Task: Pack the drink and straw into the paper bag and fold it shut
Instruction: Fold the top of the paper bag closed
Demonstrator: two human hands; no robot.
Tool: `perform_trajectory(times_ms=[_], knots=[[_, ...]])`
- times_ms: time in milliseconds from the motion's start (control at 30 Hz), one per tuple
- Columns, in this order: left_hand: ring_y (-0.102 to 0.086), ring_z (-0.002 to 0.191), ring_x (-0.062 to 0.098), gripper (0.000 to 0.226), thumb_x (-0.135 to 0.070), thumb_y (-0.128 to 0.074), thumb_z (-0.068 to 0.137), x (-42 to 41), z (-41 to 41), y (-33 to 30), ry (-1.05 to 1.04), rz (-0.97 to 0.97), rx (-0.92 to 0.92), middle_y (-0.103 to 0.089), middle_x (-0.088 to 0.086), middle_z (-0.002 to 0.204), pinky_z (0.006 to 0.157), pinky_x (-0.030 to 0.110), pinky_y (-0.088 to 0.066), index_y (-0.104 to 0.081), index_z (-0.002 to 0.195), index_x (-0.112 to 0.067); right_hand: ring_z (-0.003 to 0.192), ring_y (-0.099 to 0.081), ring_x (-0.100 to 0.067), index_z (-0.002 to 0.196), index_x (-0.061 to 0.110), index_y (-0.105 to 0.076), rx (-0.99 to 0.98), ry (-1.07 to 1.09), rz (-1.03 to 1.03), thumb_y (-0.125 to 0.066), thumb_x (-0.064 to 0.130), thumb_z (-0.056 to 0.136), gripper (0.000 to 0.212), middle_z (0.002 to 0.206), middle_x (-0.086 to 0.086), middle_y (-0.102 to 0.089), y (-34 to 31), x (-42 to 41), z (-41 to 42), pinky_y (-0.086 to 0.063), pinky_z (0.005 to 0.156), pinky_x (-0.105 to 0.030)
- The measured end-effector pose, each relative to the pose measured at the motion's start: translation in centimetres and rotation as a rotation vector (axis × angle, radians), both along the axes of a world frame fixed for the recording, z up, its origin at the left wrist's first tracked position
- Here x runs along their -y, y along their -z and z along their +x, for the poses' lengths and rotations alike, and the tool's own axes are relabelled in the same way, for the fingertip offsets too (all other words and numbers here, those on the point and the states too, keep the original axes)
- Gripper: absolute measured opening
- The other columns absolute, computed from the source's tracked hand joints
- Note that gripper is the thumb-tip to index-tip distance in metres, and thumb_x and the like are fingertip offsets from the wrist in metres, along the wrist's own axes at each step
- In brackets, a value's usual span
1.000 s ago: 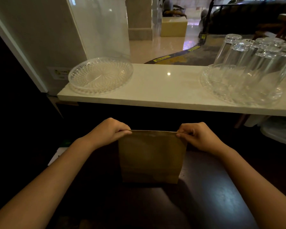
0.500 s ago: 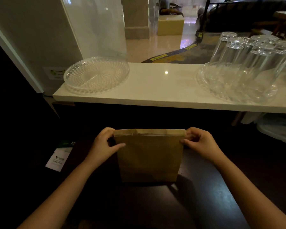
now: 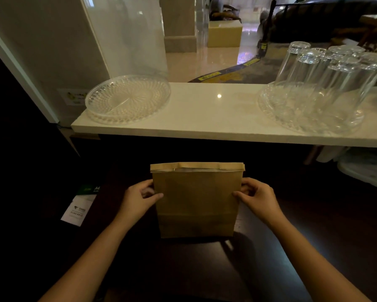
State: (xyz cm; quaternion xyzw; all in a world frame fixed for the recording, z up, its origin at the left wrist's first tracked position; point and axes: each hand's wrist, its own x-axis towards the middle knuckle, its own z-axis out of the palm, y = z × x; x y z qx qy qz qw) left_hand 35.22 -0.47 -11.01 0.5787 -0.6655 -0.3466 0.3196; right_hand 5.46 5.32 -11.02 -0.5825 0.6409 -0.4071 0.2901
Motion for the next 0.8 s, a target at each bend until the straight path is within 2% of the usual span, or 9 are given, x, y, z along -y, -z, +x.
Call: perform_trajectory(times_ms=[67, 200, 267, 367, 433, 500, 567, 667, 800], knots=[[-0.059, 0.077, -0.005, 0.052, -0.011, -0.071, 0.076, 0.7, -0.3, -0.8, 0.026, -0.019, 0.002, -0.07, 0.001, 0.078, 0.079, 0.022, -0.046, -0.054, 0.125, -0.013, 0.072, -0.064, -0.012, 0.102, 0.014, -0.065, -0.003, 0.009, -0.009, -0.066, 0.004, 0.079, 0.025, 0.077, -0.002, -0.066, -0.7, 0.3, -0.3, -0.053, 0.069, -0.02], [-0.066, 0.071, -0.002, 0.045, -0.012, -0.072, 0.075, 2.8, -0.6, -4.4, 0.096, -0.051, -0.028, -0.071, -0.002, 0.07, 0.071, 0.018, -0.05, -0.06, 0.117, -0.021, 0.062, -0.063, 0.005, 0.097, 0.014, -0.067, 0.049, 0.015, -0.048, -0.067, 0.0, 0.077, 0.024, 0.07, 0.005, -0.066, -3.8, 1.5, -1.3, -0.051, 0.06, -0.007], [-0.067, 0.068, 0.0, 0.043, -0.011, -0.073, 0.075, 4.2, -0.8, -7.0, 0.115, -0.063, -0.053, -0.072, -0.001, 0.063, 0.069, 0.019, -0.051, -0.062, 0.114, -0.023, 0.061, -0.063, 0.0, 0.093, 0.021, -0.068, 0.06, 0.028, -0.081, -0.07, 0.003, 0.076, 0.024, 0.068, 0.0, -0.068, -6.4, 2.5, -1.9, -0.053, 0.062, -0.011], [-0.065, 0.063, -0.005, 0.042, -0.01, -0.074, 0.073, 6.3, -1.3, -11.4, 0.16, -0.118, -0.06, -0.071, -0.015, 0.06, 0.064, 0.012, -0.046, -0.063, 0.111, -0.024, 0.061, -0.065, -0.006, 0.08, 0.039, -0.064, 0.048, 0.029, -0.158, -0.072, 0.008, 0.074, 0.032, 0.063, 0.002, -0.071, -11.1, 3.9, -2.9, -0.054, 0.061, -0.012], [-0.066, 0.062, -0.003, 0.039, -0.011, -0.074, 0.072, 7.6, -1.8, -14.6, 0.175, -0.159, -0.071, -0.071, -0.017, 0.06, 0.063, 0.015, -0.048, -0.063, 0.104, -0.03, 0.06, -0.066, -0.002, 0.079, 0.039, -0.064, 0.048, 0.024, -0.207, -0.072, 0.008, 0.074, 0.033, 0.061, 0.01, -0.072, -14.3, 4.9, -3.6, -0.053, 0.06, -0.009], [-0.067, 0.06, 0.0, 0.038, -0.013, -0.075, 0.072, 8.8, -2.4, -17.8, 0.183, -0.188, -0.084, -0.071, -0.016, 0.06, 0.058, 0.013, -0.049, -0.059, 0.093, -0.041, 0.058, -0.065, -0.003, 0.08, 0.034, -0.066, 0.058, 0.039, -0.253, -0.073, 0.006, 0.073, 0.03, 0.056, 0.011, -0.07, -17.4, 6.1, -4.3, -0.056, 0.061, -0.013], [-0.068, 0.062, 0.003, 0.036, -0.012, -0.073, 0.074, 10.2, -3.1, -20.5, 0.216, -0.183, -0.111, -0.072, -0.014, 0.062, 0.059, 0.015, -0.051, -0.061, 0.099, -0.036, 0.054, -0.062, -0.002, 0.08, 0.028, -0.068, 0.071, 0.052, -0.288, -0.073, 0.003, 0.072, 0.027, 0.051, 0.009, -0.067, -20.2, 7.2, -4.9, -0.054, 0.062, -0.018], [-0.07, 0.069, 0.008, 0.038, -0.011, -0.07, 0.077, 12.3, -4.0, -23.9, 0.26, -0.171, -0.117, -0.075, -0.011, 0.067, 0.063, 0.02, -0.054, -0.061, 0.113, -0.019, 0.058, -0.063, -0.008, 0.069, 0.033, -0.061, 0.029, 0.059, -0.34, -0.072, 0.002, 0.073, 0.033, 0.057, 0.005, -0.065, -23.6, 8.7, -5.5, -0.053, 0.063, -0.022], [-0.071, 0.07, 0.006, 0.043, -0.008, -0.067, 0.079, 14.9, -5.4, -27.1, 0.277, -0.209, -0.107, -0.074, -0.011, 0.067, 0.057, 0.013, -0.054, -0.056, 0.121, -0.012, 0.062, -0.067, -0.008, 0.076, 0.033, -0.061, -0.042, 0.063, -0.353, -0.07, 0.007, 0.076, 0.027, 0.068, -0.002, -0.069, -26.3, 11.1, -6.4, -0.054, 0.061, -0.019]])
